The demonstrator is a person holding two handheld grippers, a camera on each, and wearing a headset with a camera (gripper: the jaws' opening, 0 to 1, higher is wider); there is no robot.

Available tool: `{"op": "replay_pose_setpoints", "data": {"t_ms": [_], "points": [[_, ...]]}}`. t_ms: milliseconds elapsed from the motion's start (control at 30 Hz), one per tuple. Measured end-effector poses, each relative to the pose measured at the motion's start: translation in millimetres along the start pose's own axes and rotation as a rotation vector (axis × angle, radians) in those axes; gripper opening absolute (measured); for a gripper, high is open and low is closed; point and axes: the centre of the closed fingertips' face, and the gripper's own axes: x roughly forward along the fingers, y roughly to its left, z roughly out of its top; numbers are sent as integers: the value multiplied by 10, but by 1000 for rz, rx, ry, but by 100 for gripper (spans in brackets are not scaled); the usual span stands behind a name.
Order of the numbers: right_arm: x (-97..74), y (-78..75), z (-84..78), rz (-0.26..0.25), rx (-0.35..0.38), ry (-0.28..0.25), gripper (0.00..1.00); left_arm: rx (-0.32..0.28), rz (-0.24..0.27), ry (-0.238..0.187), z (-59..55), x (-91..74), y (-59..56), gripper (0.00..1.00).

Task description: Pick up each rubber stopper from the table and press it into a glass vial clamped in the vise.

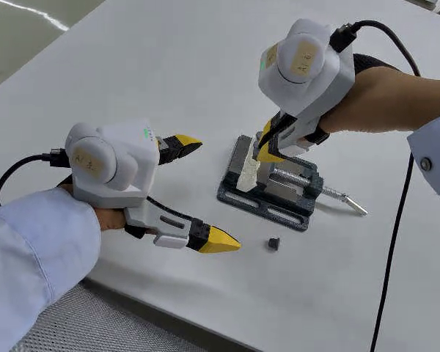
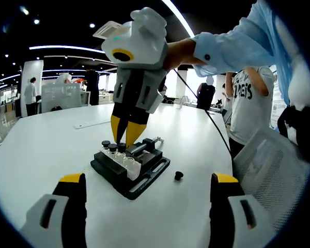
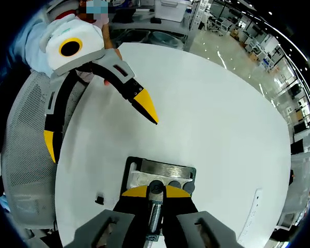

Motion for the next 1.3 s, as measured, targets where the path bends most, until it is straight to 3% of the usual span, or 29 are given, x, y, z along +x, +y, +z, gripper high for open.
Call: {"op": "replay_pose_setpoints", "data": {"t_ms": [1300], "points": [[103,-22,-47,14,-103,82,5,-17,3,-15,20,-8,28,97]]}}
